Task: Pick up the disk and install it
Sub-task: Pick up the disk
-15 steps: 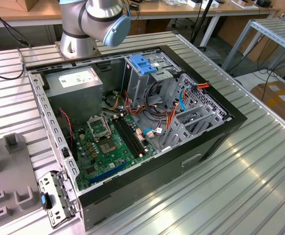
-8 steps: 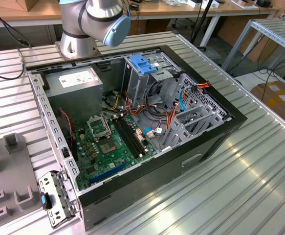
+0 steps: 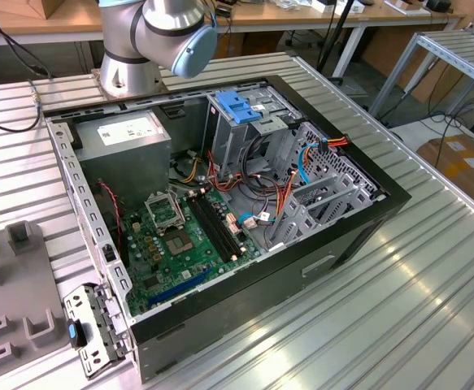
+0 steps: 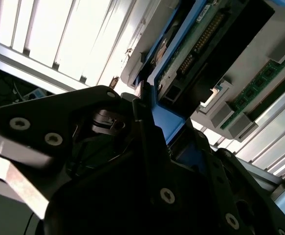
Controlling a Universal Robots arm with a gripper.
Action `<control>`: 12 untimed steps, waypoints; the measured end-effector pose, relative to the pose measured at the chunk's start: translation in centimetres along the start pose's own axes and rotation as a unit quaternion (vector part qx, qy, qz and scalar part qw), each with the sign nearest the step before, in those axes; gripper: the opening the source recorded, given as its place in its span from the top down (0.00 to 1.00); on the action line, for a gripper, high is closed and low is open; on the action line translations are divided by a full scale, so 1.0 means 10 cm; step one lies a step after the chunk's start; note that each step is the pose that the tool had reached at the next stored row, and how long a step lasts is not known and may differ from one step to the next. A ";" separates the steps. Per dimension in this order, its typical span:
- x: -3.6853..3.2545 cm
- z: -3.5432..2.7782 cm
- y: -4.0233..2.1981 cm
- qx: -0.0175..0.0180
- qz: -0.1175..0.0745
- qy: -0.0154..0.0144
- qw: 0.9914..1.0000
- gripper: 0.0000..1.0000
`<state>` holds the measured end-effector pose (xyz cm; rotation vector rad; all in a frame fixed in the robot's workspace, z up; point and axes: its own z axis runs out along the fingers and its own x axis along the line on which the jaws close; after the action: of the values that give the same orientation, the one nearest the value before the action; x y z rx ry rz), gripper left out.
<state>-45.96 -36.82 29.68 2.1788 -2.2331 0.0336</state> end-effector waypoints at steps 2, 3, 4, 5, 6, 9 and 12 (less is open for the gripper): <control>0.000 0.000 0.000 0.000 0.000 0.000 1.000 0.63; 0.000 0.000 0.000 0.000 0.000 0.000 1.000 0.63; 0.000 0.000 0.000 0.000 0.000 0.000 1.000 0.63; 0.000 0.000 0.000 0.000 0.000 0.000 1.000 0.63; 0.000 0.000 0.000 0.000 0.000 0.000 1.000 0.63; 0.000 0.000 0.000 0.000 0.000 0.000 1.000 0.63; 0.000 0.000 0.000 0.000 0.001 0.000 1.000 0.63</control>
<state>-45.96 -36.82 29.68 2.1775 -2.2343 0.0336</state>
